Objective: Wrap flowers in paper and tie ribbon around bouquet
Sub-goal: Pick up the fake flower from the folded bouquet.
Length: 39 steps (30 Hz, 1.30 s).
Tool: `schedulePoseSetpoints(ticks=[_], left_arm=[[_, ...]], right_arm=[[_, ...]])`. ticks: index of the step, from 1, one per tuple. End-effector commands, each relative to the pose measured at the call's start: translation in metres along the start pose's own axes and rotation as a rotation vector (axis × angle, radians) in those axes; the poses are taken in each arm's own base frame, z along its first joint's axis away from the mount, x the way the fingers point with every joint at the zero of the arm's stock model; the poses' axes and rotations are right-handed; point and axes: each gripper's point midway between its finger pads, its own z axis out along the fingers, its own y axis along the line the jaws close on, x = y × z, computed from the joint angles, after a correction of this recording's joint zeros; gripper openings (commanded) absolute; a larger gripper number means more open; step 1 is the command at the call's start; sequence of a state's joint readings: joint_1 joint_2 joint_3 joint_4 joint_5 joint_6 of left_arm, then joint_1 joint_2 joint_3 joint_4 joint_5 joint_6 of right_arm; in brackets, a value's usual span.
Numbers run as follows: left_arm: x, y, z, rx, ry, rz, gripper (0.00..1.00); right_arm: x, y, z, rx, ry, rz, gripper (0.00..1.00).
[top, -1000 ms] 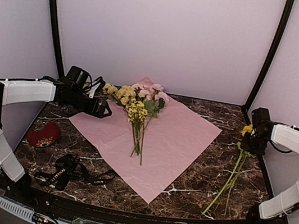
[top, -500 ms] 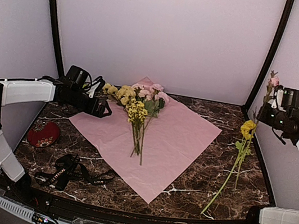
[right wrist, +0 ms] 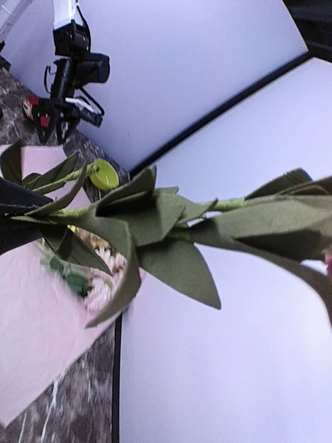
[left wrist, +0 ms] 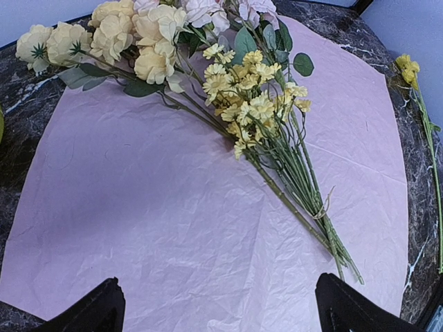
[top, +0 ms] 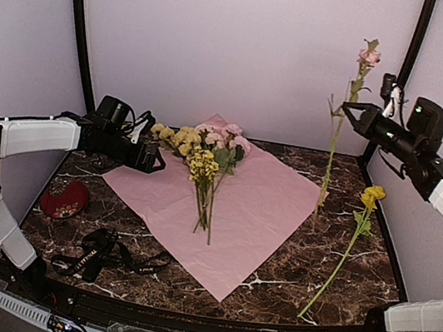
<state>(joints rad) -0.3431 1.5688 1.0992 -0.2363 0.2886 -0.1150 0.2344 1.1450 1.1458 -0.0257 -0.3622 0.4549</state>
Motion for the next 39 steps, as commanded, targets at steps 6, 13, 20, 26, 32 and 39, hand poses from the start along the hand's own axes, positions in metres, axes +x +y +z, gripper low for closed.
schedulePoseSetpoints(ticks=[6,13,20,26,32,39], left_arm=[[-0.015,-0.007,-0.015,0.023,-0.038,0.017,0.99],[-0.011,-0.006,-0.011,0.026,-0.025,0.014,0.99],[-0.009,-0.004,-0.009,0.026,-0.013,0.011,0.99],[-0.009,-0.004,-0.008,0.027,-0.009,0.01,0.99],[-0.008,-0.003,-0.006,0.022,-0.003,0.011,0.99],[-0.007,-0.003,-0.005,0.028,0.004,0.002,0.99]], right_arm=[[0.104,0.07,0.183,-0.331,0.287,0.251,0.0],[0.202,0.056,0.269,-0.223,0.463,0.324,0.0],[0.29,-0.008,0.309,-0.011,0.567,0.291,0.0],[0.294,-0.011,0.313,-0.01,0.607,0.171,0.35],[0.252,-0.017,0.281,0.093,0.65,-0.051,0.62],[0.192,-0.115,0.165,0.648,0.678,-0.192,0.72]])
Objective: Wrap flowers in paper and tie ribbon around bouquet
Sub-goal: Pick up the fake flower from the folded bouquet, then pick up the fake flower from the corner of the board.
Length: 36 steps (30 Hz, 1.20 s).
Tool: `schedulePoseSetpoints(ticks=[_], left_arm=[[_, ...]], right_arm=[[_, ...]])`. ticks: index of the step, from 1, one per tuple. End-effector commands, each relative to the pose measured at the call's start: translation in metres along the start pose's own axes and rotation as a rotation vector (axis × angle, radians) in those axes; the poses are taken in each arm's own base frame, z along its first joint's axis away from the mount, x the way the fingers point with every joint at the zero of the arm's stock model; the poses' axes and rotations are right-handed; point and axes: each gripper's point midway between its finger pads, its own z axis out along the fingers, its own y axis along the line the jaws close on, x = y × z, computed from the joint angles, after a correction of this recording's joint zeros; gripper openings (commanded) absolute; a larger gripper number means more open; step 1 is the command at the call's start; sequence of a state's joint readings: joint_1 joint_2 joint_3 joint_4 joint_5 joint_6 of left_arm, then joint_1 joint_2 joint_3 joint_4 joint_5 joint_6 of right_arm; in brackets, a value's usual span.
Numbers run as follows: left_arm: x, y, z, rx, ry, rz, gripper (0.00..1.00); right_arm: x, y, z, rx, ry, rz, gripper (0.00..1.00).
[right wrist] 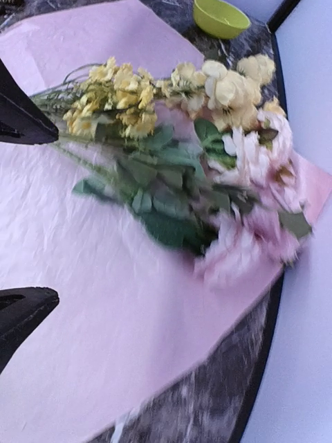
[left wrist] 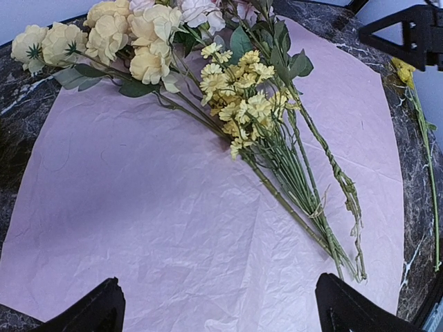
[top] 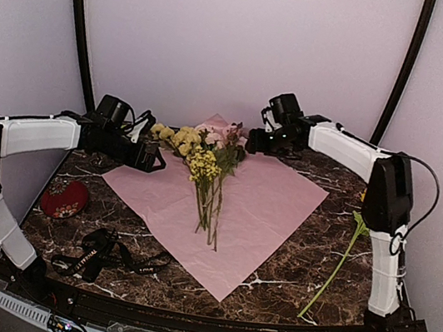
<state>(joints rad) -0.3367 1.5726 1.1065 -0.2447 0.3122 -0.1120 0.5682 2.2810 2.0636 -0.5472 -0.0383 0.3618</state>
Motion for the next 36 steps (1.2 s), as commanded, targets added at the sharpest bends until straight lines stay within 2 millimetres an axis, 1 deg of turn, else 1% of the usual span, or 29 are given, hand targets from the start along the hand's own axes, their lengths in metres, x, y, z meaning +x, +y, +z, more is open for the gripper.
schedulePoseSetpoints(ticks=[1,2,4,5,7,9,12,13,14,15,18,20,22,24,25,26,29,31,32,33,36], left_arm=[[-0.007,-0.002,-0.005,0.007,-0.003,0.006,0.99],[-0.007,-0.001,-0.006,0.002,-0.004,0.008,0.99],[-0.008,0.0,-0.007,-0.007,-0.008,0.012,0.99],[-0.008,0.001,-0.007,-0.009,-0.009,0.012,0.99],[-0.009,0.0,-0.008,-0.007,-0.012,0.014,0.99],[-0.009,0.0,-0.008,-0.009,-0.012,0.013,0.99],[-0.008,0.0,-0.007,-0.004,-0.008,0.009,0.99],[-0.007,0.0,-0.006,-0.002,-0.005,0.007,0.99],[-0.007,-0.001,-0.006,0.0,-0.004,0.007,0.99],[-0.007,-0.001,-0.006,-0.001,-0.005,0.008,0.99],[-0.007,0.0,-0.006,-0.003,-0.005,0.008,0.99],[-0.007,0.0,-0.006,-0.004,-0.005,0.01,0.99],[-0.007,0.0,-0.007,-0.004,-0.005,0.008,0.99],[-0.008,-0.001,-0.007,-0.001,-0.006,0.009,0.99],[-0.009,-0.001,-0.007,-0.001,-0.005,0.012,0.99],[-0.009,-0.001,-0.009,-0.005,-0.006,0.015,0.99],[-0.009,0.002,-0.009,-0.02,-0.015,0.02,0.99],[-0.007,0.001,-0.007,-0.012,-0.008,0.014,0.99],[-0.007,0.001,-0.006,-0.008,-0.003,0.009,0.99],[-0.007,0.0,-0.006,-0.002,0.001,0.005,0.99],[-0.008,-0.001,-0.008,-0.004,-0.006,0.007,0.99]], right_arm=[[0.009,-0.115,-0.098,0.454,-0.001,0.045,0.74],[0.024,-0.145,-0.111,0.518,0.024,0.09,0.76],[0.053,-0.189,-0.135,0.593,0.06,0.181,0.79],[0.069,-0.207,-0.145,0.623,0.077,0.223,0.8],[0.103,-0.241,-0.161,0.673,0.115,0.302,0.84],[0.132,-0.262,-0.17,0.687,0.144,0.361,0.85],[0.164,-0.287,-0.175,0.704,0.174,0.428,0.85],[0.171,-0.292,-0.175,0.709,0.182,0.444,0.84],[0.186,-0.297,-0.173,0.715,0.212,0.461,0.84],[0.199,-0.3,-0.17,0.713,0.232,0.473,0.82],[0.222,-0.303,-0.16,0.711,0.277,0.49,0.77],[0.236,-0.305,-0.154,0.713,0.311,0.498,0.71],[0.244,-0.306,-0.15,0.704,0.318,0.505,0.6],[0.248,-0.308,-0.148,0.7,0.309,0.51,0.44],[0.249,-0.309,-0.147,0.698,0.302,0.516,0.4],[0.251,-0.31,-0.147,0.691,0.302,0.524,0.33],[0.248,-0.314,-0.148,0.689,0.302,0.518,0.16],[0.241,-0.317,-0.154,0.712,0.295,0.494,0.06],[0.236,-0.318,-0.159,0.729,0.287,0.479,0.01],[0.23,-0.32,-0.167,0.747,0.276,0.462,0.0],[0.205,-0.319,-0.193,0.789,0.208,0.419,0.0]])
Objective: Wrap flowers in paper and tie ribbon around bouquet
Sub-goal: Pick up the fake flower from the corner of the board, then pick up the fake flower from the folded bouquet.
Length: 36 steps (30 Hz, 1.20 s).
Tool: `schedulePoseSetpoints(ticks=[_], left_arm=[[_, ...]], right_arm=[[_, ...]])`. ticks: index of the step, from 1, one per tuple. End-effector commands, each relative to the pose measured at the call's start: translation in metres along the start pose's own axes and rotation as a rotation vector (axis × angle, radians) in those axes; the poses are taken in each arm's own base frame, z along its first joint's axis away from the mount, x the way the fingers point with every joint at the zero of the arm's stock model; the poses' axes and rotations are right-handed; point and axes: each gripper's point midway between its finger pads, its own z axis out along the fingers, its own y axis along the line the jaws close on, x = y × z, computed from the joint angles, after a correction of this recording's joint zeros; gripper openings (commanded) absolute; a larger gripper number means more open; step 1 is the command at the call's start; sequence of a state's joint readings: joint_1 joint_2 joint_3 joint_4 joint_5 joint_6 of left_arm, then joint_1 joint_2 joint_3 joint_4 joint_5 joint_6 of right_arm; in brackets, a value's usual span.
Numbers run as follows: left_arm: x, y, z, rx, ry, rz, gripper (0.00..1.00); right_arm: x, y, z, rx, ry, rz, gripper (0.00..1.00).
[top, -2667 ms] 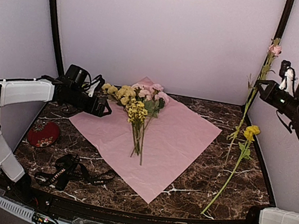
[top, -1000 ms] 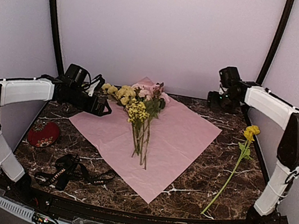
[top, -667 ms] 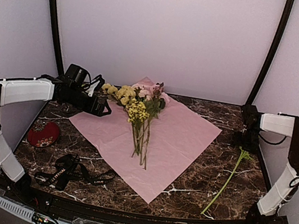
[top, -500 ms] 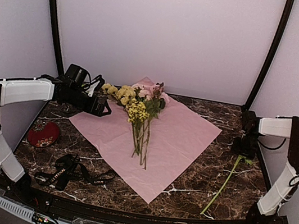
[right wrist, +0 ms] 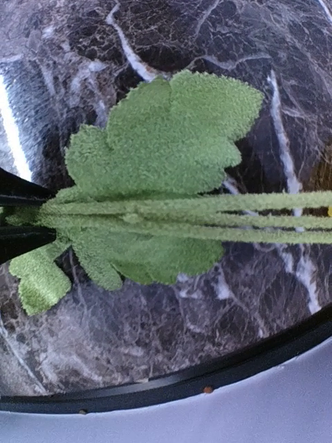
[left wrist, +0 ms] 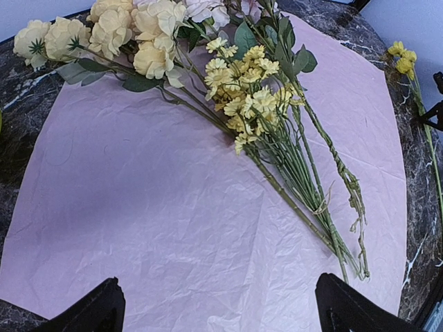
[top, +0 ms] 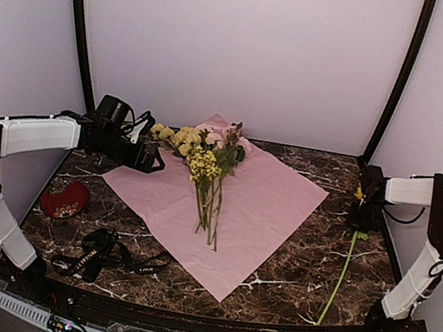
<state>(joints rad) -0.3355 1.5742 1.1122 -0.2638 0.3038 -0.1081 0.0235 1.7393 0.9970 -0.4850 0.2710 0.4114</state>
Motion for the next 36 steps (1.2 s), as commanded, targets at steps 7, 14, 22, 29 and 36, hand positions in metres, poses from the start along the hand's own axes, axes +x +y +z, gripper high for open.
schedulePoseSetpoints(ticks=[7,14,22,29,36], left_arm=[[-0.011,-0.001,-0.008,-0.007,-0.023,0.012,0.99],[-0.013,0.001,-0.013,-0.026,-0.043,0.027,0.99],[-0.016,-0.003,-0.018,-0.011,-0.054,0.025,0.99],[-0.014,-0.006,-0.016,0.011,-0.044,0.016,0.99],[-0.009,-0.004,-0.009,0.013,-0.022,0.007,0.99]], right_arm=[[-0.082,0.046,-0.162,-0.322,-0.422,-0.025,0.0],[-0.062,0.252,-0.292,-1.053,-0.551,-0.226,0.0],[-0.053,0.42,-0.285,-1.16,-0.477,-0.389,0.0],[-0.052,0.474,-0.232,-1.139,-0.387,-0.403,0.0],[-0.054,0.482,-0.171,-1.025,-0.436,-0.368,0.04]])
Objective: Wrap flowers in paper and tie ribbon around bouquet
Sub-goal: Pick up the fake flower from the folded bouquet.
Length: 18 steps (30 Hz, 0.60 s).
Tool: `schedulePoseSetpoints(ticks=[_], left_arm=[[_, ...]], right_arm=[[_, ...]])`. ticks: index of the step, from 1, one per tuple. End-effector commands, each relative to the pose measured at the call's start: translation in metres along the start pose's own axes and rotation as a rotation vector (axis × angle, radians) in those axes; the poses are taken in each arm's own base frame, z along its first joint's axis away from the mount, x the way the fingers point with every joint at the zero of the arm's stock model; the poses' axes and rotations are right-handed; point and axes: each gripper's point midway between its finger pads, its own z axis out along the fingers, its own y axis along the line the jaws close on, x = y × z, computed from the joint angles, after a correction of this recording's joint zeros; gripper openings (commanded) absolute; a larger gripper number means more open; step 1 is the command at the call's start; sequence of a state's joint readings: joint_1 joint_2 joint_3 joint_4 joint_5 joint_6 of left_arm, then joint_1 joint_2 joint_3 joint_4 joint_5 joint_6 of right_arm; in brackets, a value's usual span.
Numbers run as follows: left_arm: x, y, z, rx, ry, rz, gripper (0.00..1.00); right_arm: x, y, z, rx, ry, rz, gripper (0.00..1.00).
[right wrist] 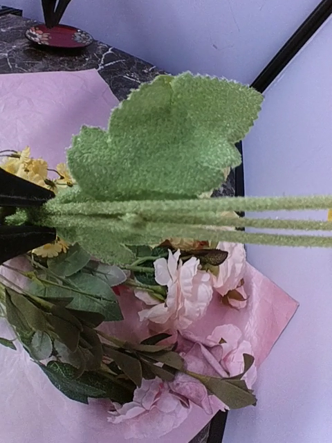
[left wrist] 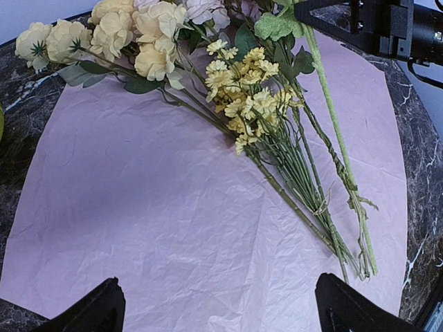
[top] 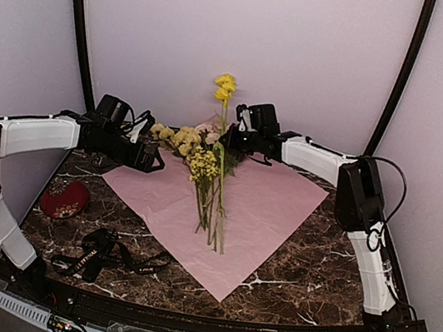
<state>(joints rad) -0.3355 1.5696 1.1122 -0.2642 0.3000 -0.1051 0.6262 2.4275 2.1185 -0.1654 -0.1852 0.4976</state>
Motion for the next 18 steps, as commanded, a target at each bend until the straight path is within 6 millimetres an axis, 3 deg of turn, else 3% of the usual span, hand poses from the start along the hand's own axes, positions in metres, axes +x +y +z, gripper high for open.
schedulePoseSetpoints(ticks=[1,6,9,11,14,16,18], left_arm=[[-0.008,-0.003,-0.008,0.013,-0.017,0.003,0.99],[-0.005,-0.001,-0.004,0.009,-0.008,0.001,0.99],[-0.002,0.0,0.0,0.009,0.005,-0.004,0.99],[0.0,0.001,0.004,0.006,0.013,-0.006,0.99],[0.004,0.005,0.009,-0.005,0.031,-0.011,0.99],[0.007,0.01,0.012,-0.028,0.043,-0.009,0.99],[0.01,0.016,0.015,-0.058,0.059,-0.002,0.99]], right_arm=[[-0.008,-0.012,0.012,0.044,-0.069,-0.029,0.09],[-0.002,-0.022,0.02,0.082,-0.04,-0.063,0.34],[-0.005,-0.023,0.012,0.121,-0.03,-0.088,0.48],[-0.011,-0.026,0.002,0.162,-0.036,-0.1,0.57],[-0.021,-0.022,-0.017,0.176,-0.042,-0.119,0.61],[-0.029,-0.012,-0.035,0.167,-0.037,-0.142,0.63],[-0.033,-0.016,-0.059,0.209,-0.011,-0.158,0.67]])
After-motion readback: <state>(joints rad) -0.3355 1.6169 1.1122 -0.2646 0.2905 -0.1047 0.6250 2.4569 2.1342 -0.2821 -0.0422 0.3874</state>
